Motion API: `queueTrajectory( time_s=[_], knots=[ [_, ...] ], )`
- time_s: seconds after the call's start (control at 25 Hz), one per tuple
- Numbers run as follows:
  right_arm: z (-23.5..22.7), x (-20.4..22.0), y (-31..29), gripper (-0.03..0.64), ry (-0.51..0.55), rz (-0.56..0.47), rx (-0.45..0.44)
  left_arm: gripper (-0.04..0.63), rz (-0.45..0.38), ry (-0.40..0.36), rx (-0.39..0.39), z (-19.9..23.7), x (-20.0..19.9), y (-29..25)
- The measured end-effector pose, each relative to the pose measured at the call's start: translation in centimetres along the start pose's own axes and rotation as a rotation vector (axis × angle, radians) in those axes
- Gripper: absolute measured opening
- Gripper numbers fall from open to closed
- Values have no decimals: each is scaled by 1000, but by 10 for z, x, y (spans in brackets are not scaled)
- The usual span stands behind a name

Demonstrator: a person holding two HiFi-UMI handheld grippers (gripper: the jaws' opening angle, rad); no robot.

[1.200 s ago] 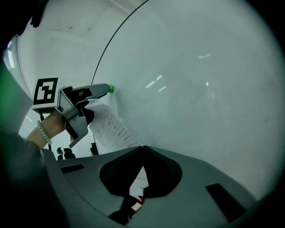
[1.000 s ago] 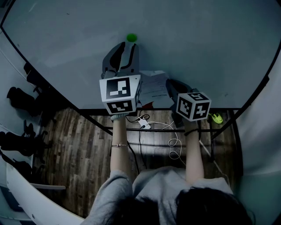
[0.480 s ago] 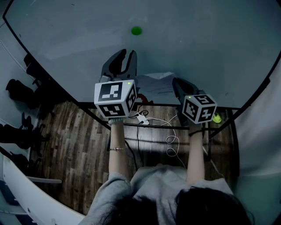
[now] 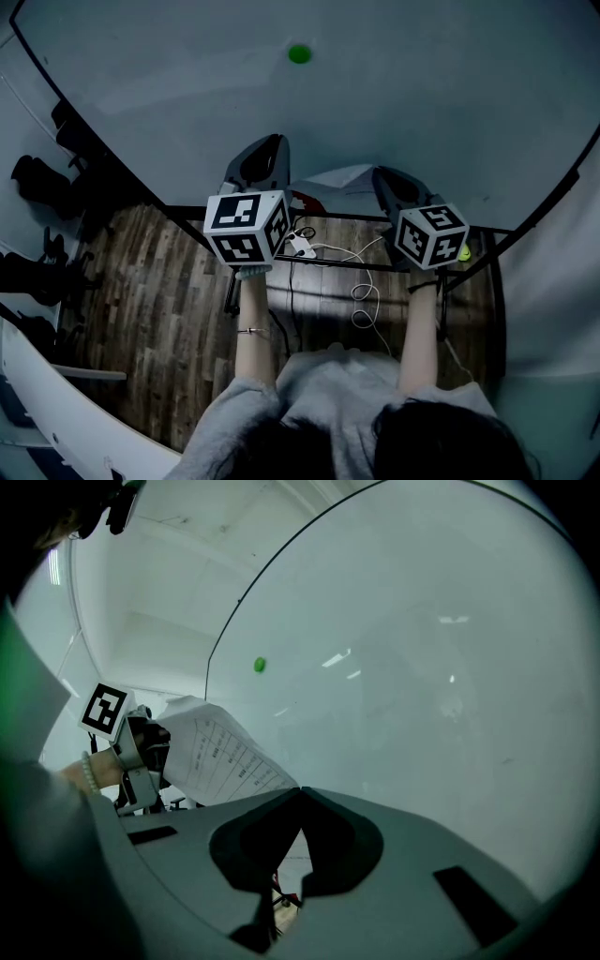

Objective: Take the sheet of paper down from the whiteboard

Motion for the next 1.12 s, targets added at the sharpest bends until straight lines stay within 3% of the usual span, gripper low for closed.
queueTrajectory(
  time_s=[0.6,1.12],
  knots=[
    [7,-3,11,0,61,-18,-47,6,103,145,28,-12,52,20],
    [11,-11,14,1,106,-60,-58,6,123,164,23,-15,65,24]
  ],
)
Point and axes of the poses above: the fingertips, and each gripper's own axes: y backward along the fingers, z to its left, x out of its underside, the point moved 6 cm from there along y, backward along the fingers, and after that the axes turned 6 degrees about x, right-handed, at the moved point
